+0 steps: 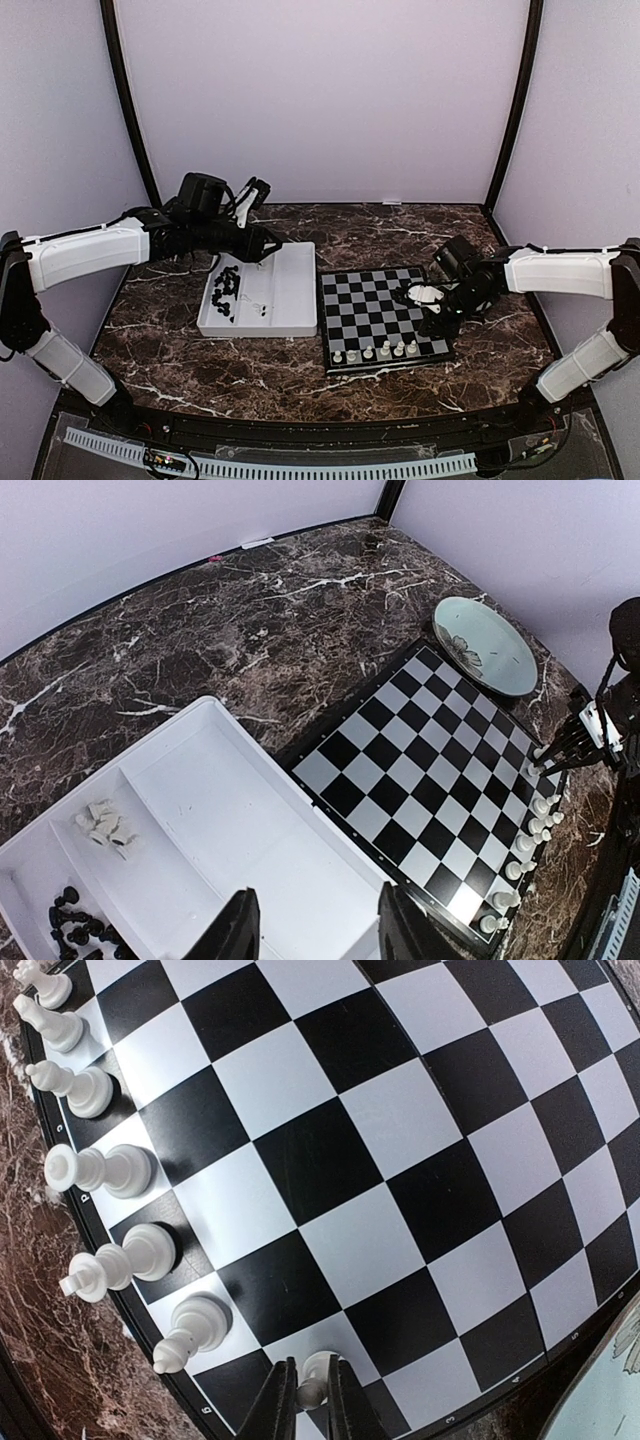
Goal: Set up the chess pieces on the board
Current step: Place the pawn at g2.
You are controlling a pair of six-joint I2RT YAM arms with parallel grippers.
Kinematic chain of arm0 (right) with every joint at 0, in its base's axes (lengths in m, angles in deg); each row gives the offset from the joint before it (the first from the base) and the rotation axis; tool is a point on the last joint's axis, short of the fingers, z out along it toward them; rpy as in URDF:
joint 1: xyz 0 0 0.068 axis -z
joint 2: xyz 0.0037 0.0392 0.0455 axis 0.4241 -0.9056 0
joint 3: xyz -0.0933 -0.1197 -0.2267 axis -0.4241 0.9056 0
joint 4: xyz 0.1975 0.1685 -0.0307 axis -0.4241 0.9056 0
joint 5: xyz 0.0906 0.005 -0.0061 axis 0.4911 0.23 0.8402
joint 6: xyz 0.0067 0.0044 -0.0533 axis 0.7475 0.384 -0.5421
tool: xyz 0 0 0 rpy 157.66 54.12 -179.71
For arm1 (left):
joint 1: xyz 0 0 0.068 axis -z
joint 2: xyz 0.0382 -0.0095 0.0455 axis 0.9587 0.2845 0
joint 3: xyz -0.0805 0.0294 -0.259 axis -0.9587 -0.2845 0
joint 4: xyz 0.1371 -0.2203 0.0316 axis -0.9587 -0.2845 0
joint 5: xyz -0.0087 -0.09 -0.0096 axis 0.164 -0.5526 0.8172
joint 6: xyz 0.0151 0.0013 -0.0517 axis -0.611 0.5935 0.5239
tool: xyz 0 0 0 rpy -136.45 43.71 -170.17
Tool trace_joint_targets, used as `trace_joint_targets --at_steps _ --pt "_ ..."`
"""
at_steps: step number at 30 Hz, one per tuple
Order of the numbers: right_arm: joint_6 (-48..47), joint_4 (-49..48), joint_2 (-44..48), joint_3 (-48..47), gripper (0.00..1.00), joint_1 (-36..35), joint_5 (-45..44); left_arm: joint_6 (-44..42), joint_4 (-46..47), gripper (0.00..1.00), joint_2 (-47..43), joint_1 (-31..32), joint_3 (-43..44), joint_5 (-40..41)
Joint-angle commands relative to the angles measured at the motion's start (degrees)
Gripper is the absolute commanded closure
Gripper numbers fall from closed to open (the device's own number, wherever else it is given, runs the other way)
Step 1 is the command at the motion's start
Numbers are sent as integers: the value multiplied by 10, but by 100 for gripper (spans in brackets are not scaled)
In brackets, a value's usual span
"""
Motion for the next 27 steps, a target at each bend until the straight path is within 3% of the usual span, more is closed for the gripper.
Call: trace_joint_targets --at_steps 1,7,18,22,27 --pt "4 -9 -3 8 86 -6 1 5 -7 58 1 0 13 -11" --pt "5 -11 -7 6 85 -6 6 5 -6 58 6 0 14 -14" --pt "18 43 24 -39 70 -5 13 3 -22 58 6 0 19 -7" --pt "18 78 58 -83 66 5 38 22 -73 59 8 0 31 48" --pt "40 47 71 -82 65 21 62 101 -184 62 48 0 67 134"
